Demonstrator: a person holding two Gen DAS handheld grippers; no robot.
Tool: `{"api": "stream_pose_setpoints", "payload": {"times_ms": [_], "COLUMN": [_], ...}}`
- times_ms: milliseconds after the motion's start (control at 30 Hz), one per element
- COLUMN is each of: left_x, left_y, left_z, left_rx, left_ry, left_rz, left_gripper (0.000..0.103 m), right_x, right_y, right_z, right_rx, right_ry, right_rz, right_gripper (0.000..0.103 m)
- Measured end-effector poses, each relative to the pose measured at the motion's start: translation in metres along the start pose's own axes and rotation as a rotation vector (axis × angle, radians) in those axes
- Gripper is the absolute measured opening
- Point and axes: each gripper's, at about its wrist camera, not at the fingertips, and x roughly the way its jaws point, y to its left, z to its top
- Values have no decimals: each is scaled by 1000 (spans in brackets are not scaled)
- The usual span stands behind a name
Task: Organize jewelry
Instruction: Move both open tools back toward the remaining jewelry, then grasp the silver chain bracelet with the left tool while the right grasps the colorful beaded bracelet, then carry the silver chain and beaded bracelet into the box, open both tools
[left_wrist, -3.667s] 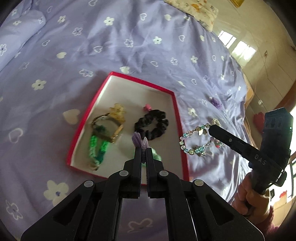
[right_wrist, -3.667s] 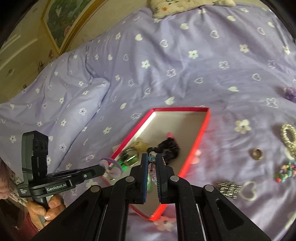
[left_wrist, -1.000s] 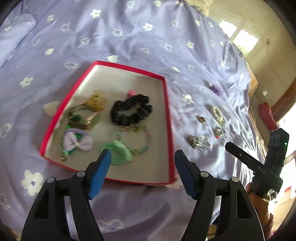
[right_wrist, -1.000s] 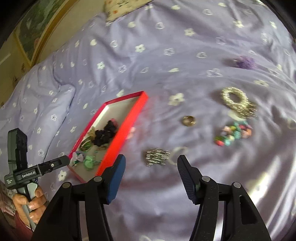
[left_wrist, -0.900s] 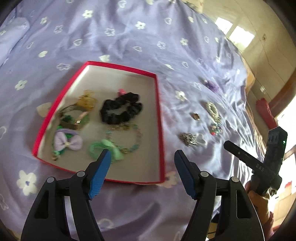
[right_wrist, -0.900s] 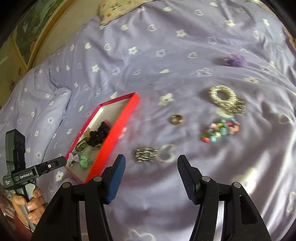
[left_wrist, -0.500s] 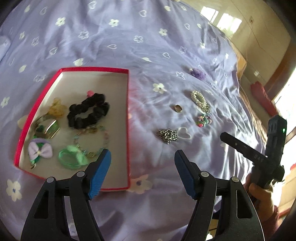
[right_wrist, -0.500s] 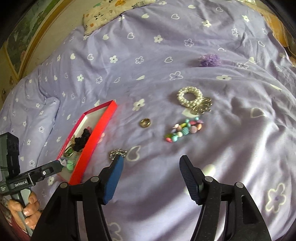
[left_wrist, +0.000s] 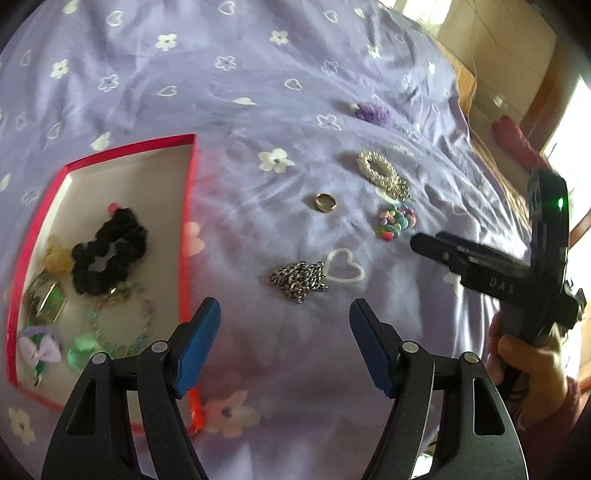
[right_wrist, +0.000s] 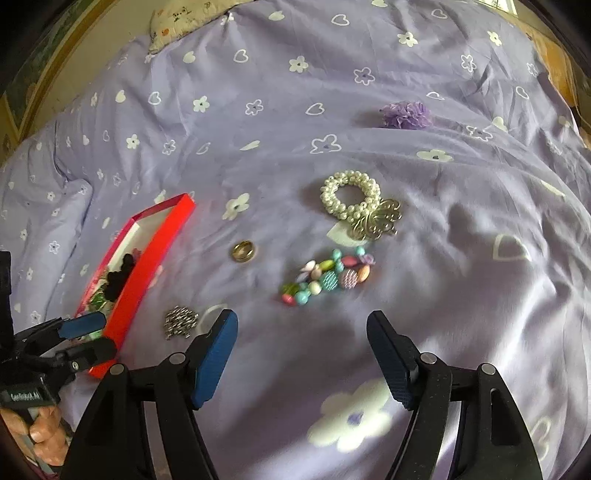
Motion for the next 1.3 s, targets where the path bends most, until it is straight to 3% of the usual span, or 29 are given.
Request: {"api": "stream_pose_setpoints", "payload": {"times_ms": [367, 467, 533, 567, 600, 633, 700, 933, 1300], "left_x": [48, 59, 64, 64, 64, 64, 64, 55, 12], "left_y": [-14, -19, -21, -21, -21, -20, -19, -14, -4], "left_z": [14, 14, 13, 13, 15, 15, 16, 13, 2], "left_rx": [76, 111, 131, 134, 133, 130, 120, 87, 22], "left_ry": [62, 86, 93, 94, 96, 98, 93, 69, -6], "left_rz": [50, 68, 56, 47, 29, 17, 5, -25, -74], "left_gripper": [73, 59, 43, 37, 24, 18, 16, 12, 12], "right_x": [37, 41, 44, 44, 44, 44, 42, 31, -14], "right_y": [2, 5, 8, 8, 7, 5, -2, -9, 11], "right_z": [12, 12, 12, 12, 13, 13, 15, 14, 2], "right_rx": [-86, -109, -130, -135, -132, -124, -91, -15, 20], "right_ry": [55, 48, 44, 41, 37, 34, 25, 15, -43], "right_rz": [-37, -66, -114, -129, -136, -135, -122, -25, 87], "right_gripper": [75, 72, 63, 54, 44, 40, 16, 15, 15]}}
